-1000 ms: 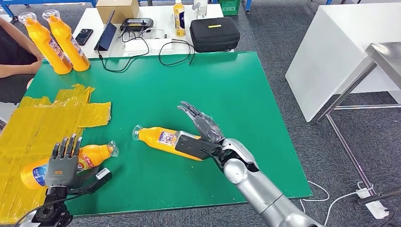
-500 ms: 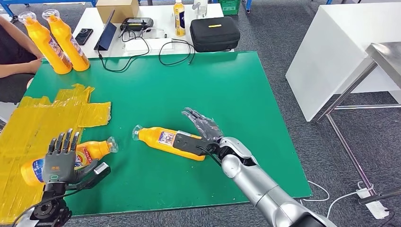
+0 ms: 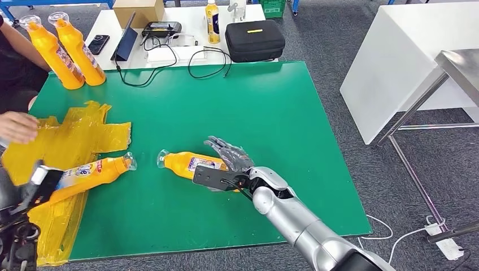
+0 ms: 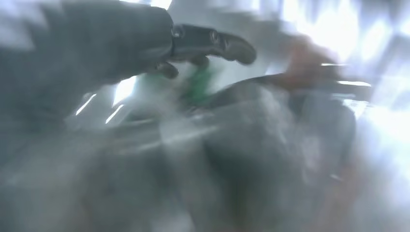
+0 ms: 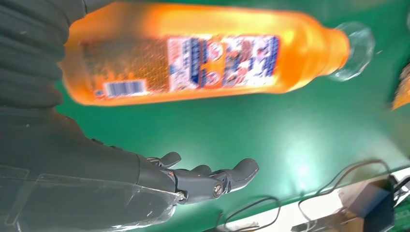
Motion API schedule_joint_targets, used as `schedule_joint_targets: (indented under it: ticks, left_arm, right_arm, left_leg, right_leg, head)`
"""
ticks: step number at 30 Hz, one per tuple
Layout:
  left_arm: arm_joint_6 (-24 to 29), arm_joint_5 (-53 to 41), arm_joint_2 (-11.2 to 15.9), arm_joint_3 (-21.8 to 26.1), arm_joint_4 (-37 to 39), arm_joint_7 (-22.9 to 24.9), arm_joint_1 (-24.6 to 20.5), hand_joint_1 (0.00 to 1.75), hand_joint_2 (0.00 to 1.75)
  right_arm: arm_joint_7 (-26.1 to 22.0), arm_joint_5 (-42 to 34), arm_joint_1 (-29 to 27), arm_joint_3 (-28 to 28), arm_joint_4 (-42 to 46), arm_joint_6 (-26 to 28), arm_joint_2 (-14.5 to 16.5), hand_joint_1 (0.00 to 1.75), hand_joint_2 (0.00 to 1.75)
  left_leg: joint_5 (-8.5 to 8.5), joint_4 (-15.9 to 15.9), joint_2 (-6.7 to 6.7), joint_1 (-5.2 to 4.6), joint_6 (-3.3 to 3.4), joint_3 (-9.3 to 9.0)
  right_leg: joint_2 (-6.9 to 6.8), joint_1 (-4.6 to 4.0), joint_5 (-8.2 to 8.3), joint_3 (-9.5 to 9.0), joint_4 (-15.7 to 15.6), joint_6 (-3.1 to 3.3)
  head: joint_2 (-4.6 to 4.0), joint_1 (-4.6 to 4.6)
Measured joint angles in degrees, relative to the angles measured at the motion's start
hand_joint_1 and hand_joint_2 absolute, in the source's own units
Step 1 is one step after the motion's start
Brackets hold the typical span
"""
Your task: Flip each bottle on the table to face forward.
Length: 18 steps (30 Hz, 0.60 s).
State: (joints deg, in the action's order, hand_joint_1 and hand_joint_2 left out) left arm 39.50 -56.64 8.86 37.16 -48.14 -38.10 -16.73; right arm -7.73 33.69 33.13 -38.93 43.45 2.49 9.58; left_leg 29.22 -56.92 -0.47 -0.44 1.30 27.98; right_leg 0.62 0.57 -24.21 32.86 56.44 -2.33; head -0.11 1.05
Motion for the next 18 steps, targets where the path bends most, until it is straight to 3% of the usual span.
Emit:
schedule_joint_targets:
  ticks: [3,7,14,18]
  left_arm:
    - [-1.6,10.6,-0.2,2.2,2.4,-1.6,-0.8,0.00,0.00]
    - [-1.4,21.7,-1.0,-1.3,0.5,-1.9,1.5,0.00,0.00]
    - [-0.4,23.5,-3.0,-7.6,-3.9,-2.1,4.9,0.00,0.00]
    - [-0.5,23.3,-4.1,-9.9,-6.2,-2.1,6.1,0.00,0.00]
  right_arm:
    - [0.0,0.3,0.2,-0.4,-1.1,0.2,1.1,0.00,1.75]
    - [1.0,1.7,0.3,-0.6,-2.7,1.5,2.4,0.00,1.75]
    - [2.9,3.8,0.2,-0.9,-5.8,4.2,3.5,0.00,1.75]
    - [6.9,7.8,0.2,-0.9,-8.8,7.2,4.6,0.00,1.75]
  left_leg:
    - [-0.01,0.0,-0.08,0.01,-0.02,0.03]
    - [-0.01,0.0,-0.03,0.00,-0.02,0.05]
    - [0.00,0.0,-0.03,-0.03,-0.01,0.11]
    - [0.00,0.0,-0.06,-0.04,-0.01,0.12]
  right_leg:
    - [-0.05,-0.05,-0.01,0.01,0.0,0.00]
    - [-0.02,-0.03,-0.01,0.01,0.0,0.00]
    - [-0.03,0.03,0.00,0.00,-0.1,0.00]
    - [-0.04,0.03,0.00,0.00,-0.2,0.00]
  head:
    - [0.00,-0.01]
    - [0.00,-0.02]
    - [0.01,-0.03]
    - [0.00,-0.03]
